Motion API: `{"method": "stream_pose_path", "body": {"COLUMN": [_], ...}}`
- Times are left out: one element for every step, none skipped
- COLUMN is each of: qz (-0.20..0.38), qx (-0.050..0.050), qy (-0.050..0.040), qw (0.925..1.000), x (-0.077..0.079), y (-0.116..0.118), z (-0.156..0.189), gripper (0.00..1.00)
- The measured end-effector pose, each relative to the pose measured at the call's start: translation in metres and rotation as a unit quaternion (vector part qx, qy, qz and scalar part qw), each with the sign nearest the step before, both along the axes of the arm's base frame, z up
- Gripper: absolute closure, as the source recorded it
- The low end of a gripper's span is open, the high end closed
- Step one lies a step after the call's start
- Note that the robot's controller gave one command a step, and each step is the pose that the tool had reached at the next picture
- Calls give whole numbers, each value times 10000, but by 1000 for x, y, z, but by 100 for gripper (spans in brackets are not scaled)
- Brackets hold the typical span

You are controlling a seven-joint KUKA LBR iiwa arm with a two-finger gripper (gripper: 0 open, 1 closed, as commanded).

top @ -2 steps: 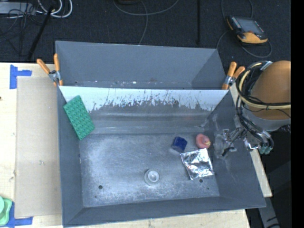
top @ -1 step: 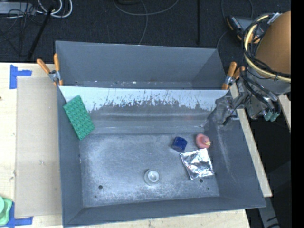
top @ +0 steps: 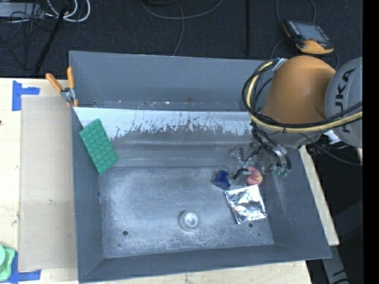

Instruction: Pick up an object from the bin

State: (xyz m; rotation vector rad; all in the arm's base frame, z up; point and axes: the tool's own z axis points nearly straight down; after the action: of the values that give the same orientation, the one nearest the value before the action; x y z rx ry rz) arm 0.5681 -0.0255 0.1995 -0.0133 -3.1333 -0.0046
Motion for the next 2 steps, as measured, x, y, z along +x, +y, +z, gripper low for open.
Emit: {"method": "stream_pose_path", "body": {"qz": [619, 538], "qx": [-18, -25], "qy": [-7, -83], "qw": [9981, 9985], "x": [-22, -33], "y": [-94, -102], "z": [-72, 22], "gripper": [100, 100]}}
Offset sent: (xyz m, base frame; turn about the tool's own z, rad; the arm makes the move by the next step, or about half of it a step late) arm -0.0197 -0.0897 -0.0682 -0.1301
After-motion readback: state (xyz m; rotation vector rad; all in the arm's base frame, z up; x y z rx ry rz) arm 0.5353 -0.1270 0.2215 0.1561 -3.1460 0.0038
